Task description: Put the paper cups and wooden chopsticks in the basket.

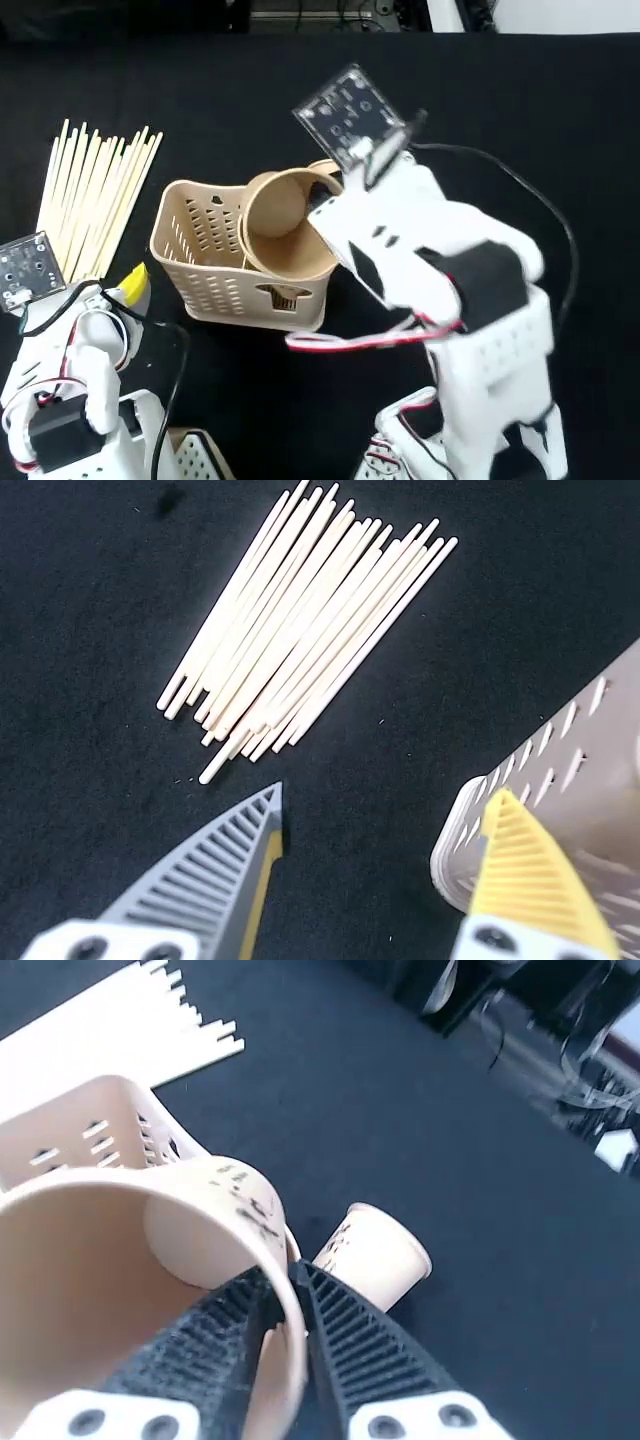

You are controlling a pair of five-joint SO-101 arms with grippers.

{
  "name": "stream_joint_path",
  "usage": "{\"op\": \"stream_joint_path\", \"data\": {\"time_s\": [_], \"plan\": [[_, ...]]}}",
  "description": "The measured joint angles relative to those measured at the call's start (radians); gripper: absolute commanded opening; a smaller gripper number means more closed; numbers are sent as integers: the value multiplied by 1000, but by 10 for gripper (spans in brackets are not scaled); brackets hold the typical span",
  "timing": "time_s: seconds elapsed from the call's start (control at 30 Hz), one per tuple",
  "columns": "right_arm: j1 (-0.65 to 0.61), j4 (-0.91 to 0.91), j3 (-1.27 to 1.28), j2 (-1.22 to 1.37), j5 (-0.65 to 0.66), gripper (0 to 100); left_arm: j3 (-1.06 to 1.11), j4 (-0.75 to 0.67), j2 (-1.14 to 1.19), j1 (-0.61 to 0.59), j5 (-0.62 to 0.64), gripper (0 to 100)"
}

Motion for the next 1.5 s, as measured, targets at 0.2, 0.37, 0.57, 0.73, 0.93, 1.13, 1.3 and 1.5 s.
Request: {"op": "stream_joint_path", "data": {"time_s": [0.2, 0.37, 0.57, 0.73, 0.93, 1.13, 1.3, 1.5], "plan": [[37, 41, 0, 15, 0, 11, 0, 0, 0, 0, 0, 307], [101, 140, -64, 15, 2, 12, 0, 0, 0, 0, 0, 307], [80, 189, -126, 23, 2, 60, 0, 0, 0, 0, 0, 307], [28, 160, -126, 25, 2, 278, 0, 0, 0, 0, 0, 307], [21, 66, -126, 25, 2, 266, 0, 0, 0, 0, 0, 307], [-46, -126, -78, 63, 0, 237, 0, 0, 0, 0, 0, 307], [-103, -170, -55, 190, 0, 234, 0, 0, 0, 0, 0, 307], [-46, -143, -80, 226, 2, 234, 0, 0, 0, 0, 0, 307]]}}
